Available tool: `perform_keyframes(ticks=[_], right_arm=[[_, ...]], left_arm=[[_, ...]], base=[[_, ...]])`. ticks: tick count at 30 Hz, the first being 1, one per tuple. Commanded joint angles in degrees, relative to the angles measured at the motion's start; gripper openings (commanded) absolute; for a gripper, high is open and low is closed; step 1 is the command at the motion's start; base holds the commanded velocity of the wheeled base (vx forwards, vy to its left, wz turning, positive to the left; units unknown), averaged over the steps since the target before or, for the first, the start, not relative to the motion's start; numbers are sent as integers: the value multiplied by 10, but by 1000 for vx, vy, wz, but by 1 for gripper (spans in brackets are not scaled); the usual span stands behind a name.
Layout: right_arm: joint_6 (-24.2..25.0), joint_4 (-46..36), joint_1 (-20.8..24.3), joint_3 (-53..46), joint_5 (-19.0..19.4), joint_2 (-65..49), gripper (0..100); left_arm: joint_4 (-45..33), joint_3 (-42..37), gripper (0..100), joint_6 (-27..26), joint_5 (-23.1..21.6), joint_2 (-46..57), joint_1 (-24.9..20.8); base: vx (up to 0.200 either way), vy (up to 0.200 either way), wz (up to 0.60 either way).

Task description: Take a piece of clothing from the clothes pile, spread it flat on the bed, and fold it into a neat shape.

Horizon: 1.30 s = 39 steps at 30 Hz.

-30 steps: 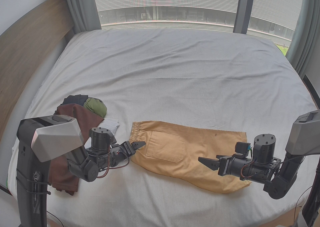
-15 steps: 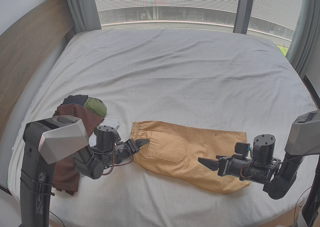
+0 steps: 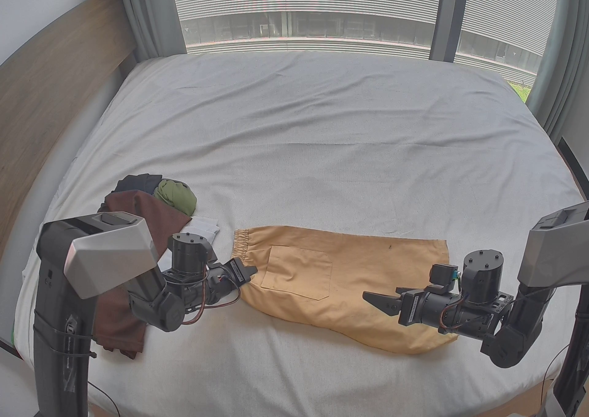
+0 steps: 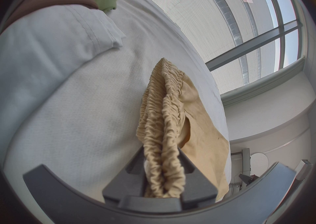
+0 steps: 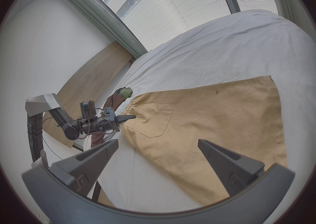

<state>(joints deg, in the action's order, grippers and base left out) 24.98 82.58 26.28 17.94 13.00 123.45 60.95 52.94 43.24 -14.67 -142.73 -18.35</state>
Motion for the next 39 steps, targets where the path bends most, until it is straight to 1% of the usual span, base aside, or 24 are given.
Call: perform_keyframes(ticks=[1, 4, 6, 10, 13, 17, 20, 31, 36, 39], right_arm=[[0, 7, 1, -4, 0, 15, 100], [0, 8, 1, -3, 0, 23, 100], [0, 8, 1, -3, 0, 23, 100], [0, 8, 2, -4, 0, 23, 100], [0, 8, 4, -5, 0, 23, 100], [0, 8, 5, -5, 0, 23, 100], [0, 8, 6, -5, 0, 23, 100], [0, 9, 7, -3, -1, 27, 100], [0, 22, 6, -5, -1, 31, 100], [0, 29, 7, -5, -1, 40, 100]], left_arm=[[2, -56, 0, -2, 0, 61, 5], [2, -84, 0, -3, -4, 83, 8], [2, -97, 0, -5, -4, 93, 18], [12, -135, 0, -30, -5, 118, 39], [29, -162, 0, -35, -10, 128, 52], [80, -202, 0, -40, -13, 134, 69], [101, -224, 0, -46, -13, 140, 79], [119, -256, 0, -50, -13, 163, 93], [120, -274, 0, -86, -13, 161, 103], [127, -276, 0, -92, -13, 159, 103]], base=[[0, 0, 0], [0, 0, 0], [0, 0, 0], [0, 0, 0], [0, 0, 0], [0, 0, 0], [0, 0, 0], [0, 0, 0], [0, 0, 0], [0, 0, 0]])
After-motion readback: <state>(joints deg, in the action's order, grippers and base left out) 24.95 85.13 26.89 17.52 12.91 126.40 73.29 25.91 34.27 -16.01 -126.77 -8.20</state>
